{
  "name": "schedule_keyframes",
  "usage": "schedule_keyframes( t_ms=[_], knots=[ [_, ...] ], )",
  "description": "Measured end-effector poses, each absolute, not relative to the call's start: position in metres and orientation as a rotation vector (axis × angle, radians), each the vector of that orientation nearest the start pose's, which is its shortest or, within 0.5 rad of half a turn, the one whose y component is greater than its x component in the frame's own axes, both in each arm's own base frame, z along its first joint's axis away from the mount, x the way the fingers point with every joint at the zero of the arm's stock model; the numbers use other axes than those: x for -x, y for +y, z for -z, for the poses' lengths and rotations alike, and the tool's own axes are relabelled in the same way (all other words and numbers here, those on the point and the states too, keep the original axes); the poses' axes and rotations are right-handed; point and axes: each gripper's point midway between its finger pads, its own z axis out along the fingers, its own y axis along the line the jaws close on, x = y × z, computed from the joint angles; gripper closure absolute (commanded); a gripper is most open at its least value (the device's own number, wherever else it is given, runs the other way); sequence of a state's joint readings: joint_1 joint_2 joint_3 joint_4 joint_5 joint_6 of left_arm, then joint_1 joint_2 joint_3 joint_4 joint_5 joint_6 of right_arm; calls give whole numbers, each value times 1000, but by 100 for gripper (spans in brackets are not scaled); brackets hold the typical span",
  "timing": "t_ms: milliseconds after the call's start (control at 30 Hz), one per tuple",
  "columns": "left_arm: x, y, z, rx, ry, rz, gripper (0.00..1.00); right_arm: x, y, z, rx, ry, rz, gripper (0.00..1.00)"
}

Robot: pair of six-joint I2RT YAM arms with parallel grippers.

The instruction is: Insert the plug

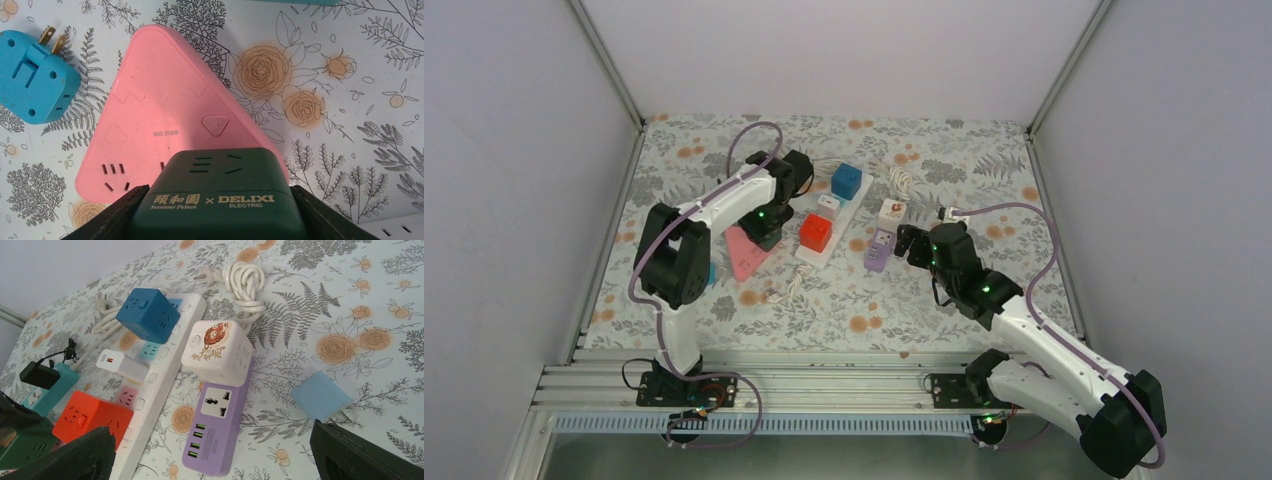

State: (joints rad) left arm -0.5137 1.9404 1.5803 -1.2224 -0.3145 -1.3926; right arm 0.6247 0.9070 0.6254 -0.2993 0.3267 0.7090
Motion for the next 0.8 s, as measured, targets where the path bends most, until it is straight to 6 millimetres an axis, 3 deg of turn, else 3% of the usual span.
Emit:
schedule_keyframes(
  t_ms=[400, 800],
  knots=[
    [-349, -139, -105, 1223, 2555, -257, 46, -284, 135, -179, -285, 2131, -433, 0],
    [-355, -137, -91, 1232, 2569, -263, 46, -286, 132, -176, -295, 2137, -422, 0]
  ],
)
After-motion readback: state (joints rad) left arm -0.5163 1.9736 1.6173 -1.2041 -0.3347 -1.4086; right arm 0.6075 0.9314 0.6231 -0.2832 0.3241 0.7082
